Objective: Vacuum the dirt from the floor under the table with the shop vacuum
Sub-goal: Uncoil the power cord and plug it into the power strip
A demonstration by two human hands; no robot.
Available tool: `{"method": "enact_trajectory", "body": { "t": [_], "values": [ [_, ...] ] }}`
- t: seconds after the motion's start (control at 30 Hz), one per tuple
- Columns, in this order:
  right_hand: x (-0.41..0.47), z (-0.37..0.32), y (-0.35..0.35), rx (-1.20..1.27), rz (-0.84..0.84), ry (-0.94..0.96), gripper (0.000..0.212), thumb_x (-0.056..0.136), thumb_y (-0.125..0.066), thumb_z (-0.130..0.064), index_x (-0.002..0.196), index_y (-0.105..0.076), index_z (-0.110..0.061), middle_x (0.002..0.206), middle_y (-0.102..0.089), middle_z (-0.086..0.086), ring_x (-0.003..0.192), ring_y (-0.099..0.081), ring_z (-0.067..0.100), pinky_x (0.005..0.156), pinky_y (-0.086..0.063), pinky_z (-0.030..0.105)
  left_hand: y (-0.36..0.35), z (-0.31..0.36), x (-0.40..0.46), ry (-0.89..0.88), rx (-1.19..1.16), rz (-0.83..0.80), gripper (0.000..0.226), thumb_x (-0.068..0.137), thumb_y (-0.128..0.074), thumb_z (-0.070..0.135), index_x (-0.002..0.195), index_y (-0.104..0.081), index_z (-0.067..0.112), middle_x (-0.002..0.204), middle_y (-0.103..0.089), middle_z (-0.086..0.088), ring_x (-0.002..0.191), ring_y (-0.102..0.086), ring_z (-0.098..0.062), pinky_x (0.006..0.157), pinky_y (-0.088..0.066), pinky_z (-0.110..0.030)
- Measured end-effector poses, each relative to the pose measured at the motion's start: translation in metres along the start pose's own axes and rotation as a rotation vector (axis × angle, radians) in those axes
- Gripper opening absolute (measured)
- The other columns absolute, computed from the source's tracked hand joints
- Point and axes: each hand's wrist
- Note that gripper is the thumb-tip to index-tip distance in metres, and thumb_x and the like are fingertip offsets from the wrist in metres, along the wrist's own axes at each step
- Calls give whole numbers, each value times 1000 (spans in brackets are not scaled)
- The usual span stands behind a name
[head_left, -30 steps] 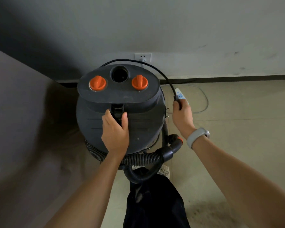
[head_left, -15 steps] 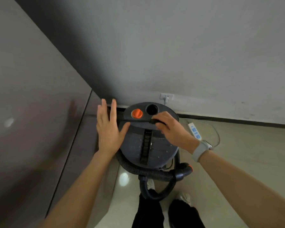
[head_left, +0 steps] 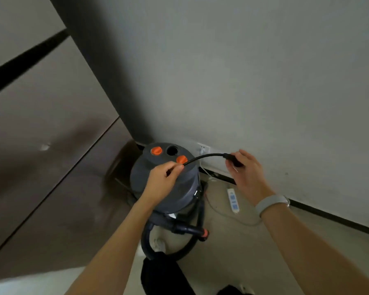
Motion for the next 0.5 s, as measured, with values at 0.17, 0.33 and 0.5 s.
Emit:
{"method": "enact_trajectory", "body": {
  "t": [0.17, 0.33, 0.5],
  "values": [
    [-16, -69, 69, 481, 96, -126, 11, 98, -49, -9, 89, -51, -2, 95, -55, 18, 95, -62, 25, 69, -60, 34, -93, 72, -30, 57, -176, -155, 18, 93, -56, 9, 77, -63, 12, 58, -54, 8, 51, -49, 6, 55, -37, -9],
    [-8, -124, 110, 337, 127, -71, 19, 102, -38, -12, 95, -50, 1, 95, -61, 19, 81, -62, 27, 51, -57, 27, -162, 110, -21, 108, -280, -221, 27, 93, -56, 12, 69, -61, 23, 54, -50, 6, 48, -45, -2, 55, -37, -17],
    [17, -178, 149, -113, 83, 73, 21, 102, -38, -16, 113, -46, 0, 91, -64, 13, 59, -68, 17, 54, -55, 22, -220, 133, 7, 126, -150, -324, 19, 93, -58, 19, 87, -69, 4, 62, -53, 8, 54, -45, 1, 54, -35, -9]
  ]
}}
Point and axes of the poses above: each hand's wrist, its own x-axis towards the middle knuckle, its own y-axis out of the back of the hand, z = x × y
